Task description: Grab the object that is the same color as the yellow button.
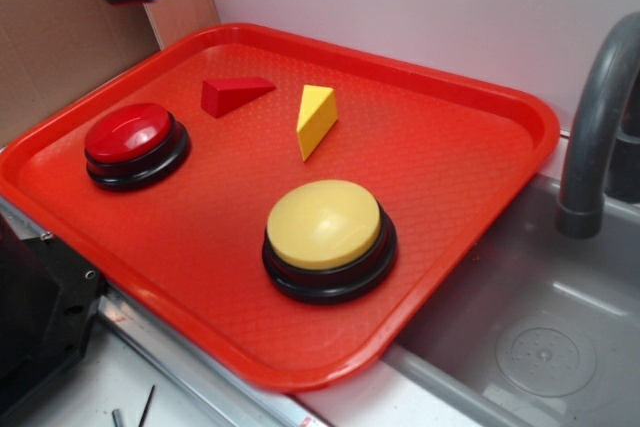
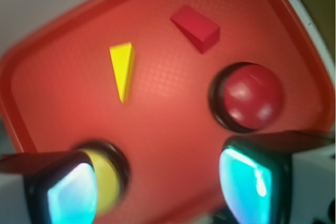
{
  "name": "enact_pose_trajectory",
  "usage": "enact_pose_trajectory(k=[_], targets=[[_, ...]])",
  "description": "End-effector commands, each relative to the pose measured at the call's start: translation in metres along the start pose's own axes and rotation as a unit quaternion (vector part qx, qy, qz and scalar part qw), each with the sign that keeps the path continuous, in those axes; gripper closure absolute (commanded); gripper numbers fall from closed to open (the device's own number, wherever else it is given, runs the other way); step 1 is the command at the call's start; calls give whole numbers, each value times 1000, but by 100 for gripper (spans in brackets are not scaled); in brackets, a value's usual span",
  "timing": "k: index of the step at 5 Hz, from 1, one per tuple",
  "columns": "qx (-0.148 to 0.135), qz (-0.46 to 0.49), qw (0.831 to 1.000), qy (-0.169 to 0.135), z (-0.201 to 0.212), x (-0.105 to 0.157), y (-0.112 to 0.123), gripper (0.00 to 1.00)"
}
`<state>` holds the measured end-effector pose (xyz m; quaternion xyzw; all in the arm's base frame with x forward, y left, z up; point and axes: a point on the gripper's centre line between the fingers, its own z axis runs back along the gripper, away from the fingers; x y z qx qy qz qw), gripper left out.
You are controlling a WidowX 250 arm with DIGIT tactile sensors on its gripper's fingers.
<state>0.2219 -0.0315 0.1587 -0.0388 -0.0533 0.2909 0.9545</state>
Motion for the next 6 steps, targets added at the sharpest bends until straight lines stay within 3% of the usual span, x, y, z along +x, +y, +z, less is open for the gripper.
enact_pose_trajectory(k=[1, 2, 5, 6], targets=[[-4, 54, 998, -43, -48, 36, -23, 0], [17, 49, 998, -43, -84, 49, -32, 0], [58, 63, 996, -29, -130, 61, -22, 0], [53, 53, 997, -31, -139, 63, -22, 35]])
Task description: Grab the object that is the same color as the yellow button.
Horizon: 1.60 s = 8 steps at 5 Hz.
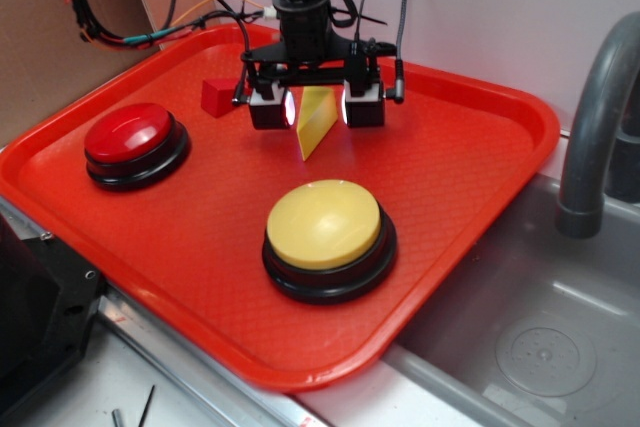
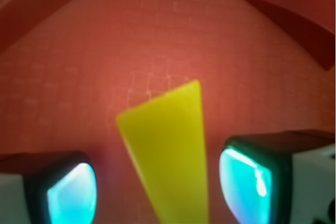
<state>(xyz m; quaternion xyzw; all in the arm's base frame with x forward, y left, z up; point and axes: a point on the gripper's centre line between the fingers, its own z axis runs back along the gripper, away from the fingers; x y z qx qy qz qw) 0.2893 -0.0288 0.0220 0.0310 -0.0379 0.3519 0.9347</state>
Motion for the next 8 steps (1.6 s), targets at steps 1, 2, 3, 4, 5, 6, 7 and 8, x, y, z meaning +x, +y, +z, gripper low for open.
enact_pose_trajectory(k=[1, 2, 3, 4, 5, 6, 7, 8], targets=[[-36, -9, 999, -17, 6, 17, -3, 100], [-37, -6, 999, -18, 8, 17, -2, 100], [-42, -13, 999, -19, 19, 20, 0, 100], [-61, -67, 996, -6, 53, 12, 9, 100], [-90, -103, 991, -10, 91, 2, 28, 100], [-95, -157, 983, 1, 122, -17, 52, 100], [-104, -208, 972, 23, 143, -34, 74, 100], [-115, -212, 970, 24, 152, -43, 89, 100]])
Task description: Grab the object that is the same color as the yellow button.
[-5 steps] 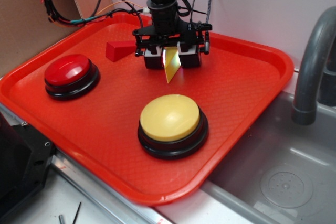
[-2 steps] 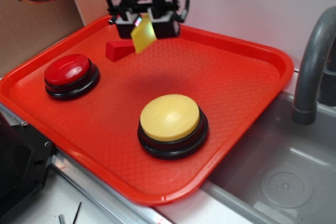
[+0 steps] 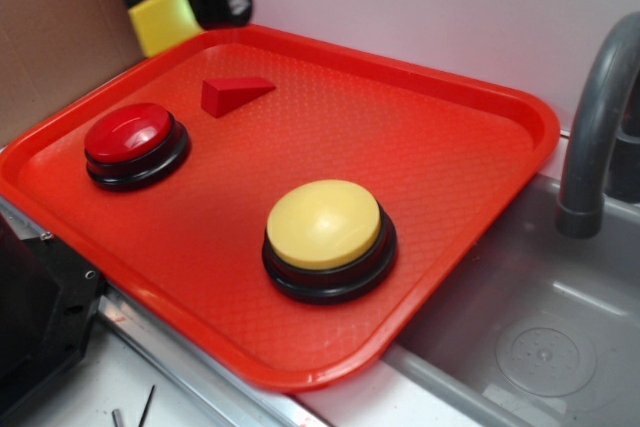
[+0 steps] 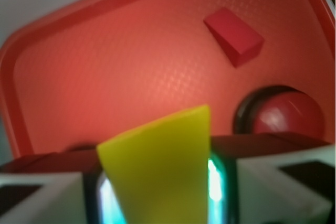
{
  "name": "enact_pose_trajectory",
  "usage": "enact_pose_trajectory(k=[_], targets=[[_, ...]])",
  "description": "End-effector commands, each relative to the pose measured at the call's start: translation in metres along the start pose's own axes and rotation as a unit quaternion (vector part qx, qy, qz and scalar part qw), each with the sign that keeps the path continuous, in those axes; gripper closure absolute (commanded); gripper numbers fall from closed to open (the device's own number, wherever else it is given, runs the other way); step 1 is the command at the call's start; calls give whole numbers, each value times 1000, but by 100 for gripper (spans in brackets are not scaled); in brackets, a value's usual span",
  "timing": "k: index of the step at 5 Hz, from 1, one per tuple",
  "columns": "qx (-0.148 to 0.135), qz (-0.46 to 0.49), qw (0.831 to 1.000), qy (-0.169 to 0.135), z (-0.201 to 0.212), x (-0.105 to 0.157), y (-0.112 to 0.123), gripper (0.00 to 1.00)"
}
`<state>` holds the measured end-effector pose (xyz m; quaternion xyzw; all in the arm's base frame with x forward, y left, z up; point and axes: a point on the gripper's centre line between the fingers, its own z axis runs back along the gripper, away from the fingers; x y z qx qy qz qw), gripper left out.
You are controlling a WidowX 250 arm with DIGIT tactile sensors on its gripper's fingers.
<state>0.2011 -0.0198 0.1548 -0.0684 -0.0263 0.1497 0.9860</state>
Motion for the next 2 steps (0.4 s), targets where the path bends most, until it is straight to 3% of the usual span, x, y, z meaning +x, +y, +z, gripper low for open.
enact_pose_trajectory(k=[1, 2], targets=[[-16, -7, 999, -32, 24, -15, 22, 100], [1, 39, 999, -28, 18, -15, 25, 100]])
